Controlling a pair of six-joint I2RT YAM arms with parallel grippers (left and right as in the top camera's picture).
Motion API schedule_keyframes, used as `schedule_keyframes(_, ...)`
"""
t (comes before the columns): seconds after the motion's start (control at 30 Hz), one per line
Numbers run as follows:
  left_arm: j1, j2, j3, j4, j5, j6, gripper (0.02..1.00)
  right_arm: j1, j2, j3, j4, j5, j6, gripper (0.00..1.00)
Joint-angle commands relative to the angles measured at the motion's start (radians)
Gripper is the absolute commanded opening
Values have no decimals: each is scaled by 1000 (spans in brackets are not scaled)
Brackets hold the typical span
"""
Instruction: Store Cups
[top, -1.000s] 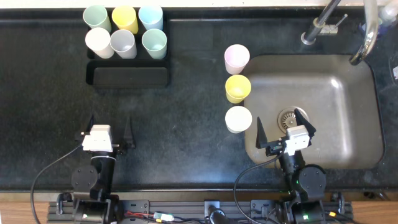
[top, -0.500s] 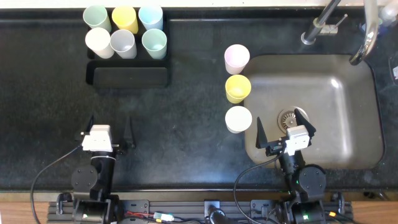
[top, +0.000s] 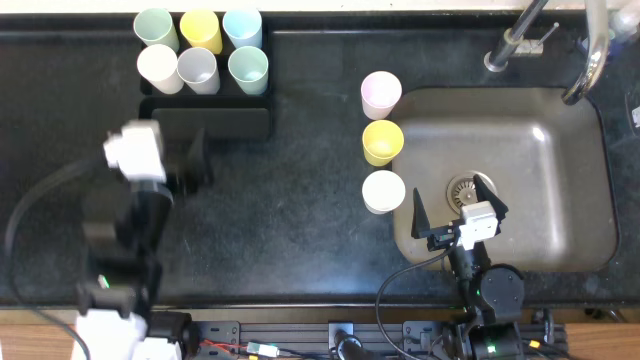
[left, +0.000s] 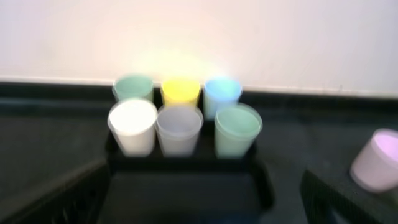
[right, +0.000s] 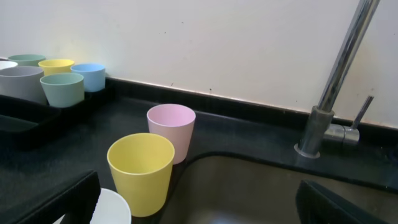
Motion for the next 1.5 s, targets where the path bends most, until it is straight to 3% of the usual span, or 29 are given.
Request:
schedule_keyframes(0.03, -77, 270, 391, -178, 41, -68, 1000, 1, -10, -11, 5, -7, 0, 998)
schedule_keyframes(0.1, -133, 409, 576, -291, 36, -106, 1000, 1, -10, -11, 5, -7, 0, 998)
schedule_keyframes(0.3, -326, 830, 1097, -695, -108, -367, 1000, 1, -10, -11, 5, -7, 0, 998)
schedule_keyframes(0.5, -491, 1263, 1606, -1027, -160, -441, 1000, 1, -10, -11, 5, -7, 0, 998)
schedule_keyframes(0.6, -528, 1379, 1729, -1081, -164, -481, 1000, 1, -10, -11, 5, -7, 0, 998)
schedule_keyframes(1.17, -551, 1643, 1803, -1078, -113, -608, 958, 1, -10, -11, 5, -7, 0, 998)
schedule_keyframes(1.3, -551, 1673, 1809, -1072, -110, -608, 840, 1, -10, -11, 5, -7, 0, 998)
schedule_keyframes(1.43, -550, 1677, 1809, -1050, -113, -603, 630, 1, -10, -11, 5, -7, 0, 998)
schedule_keyframes(1.5, -550, 1678, 1809, -1032, -109, -604, 619, 1, -10, -11, 5, -7, 0, 998)
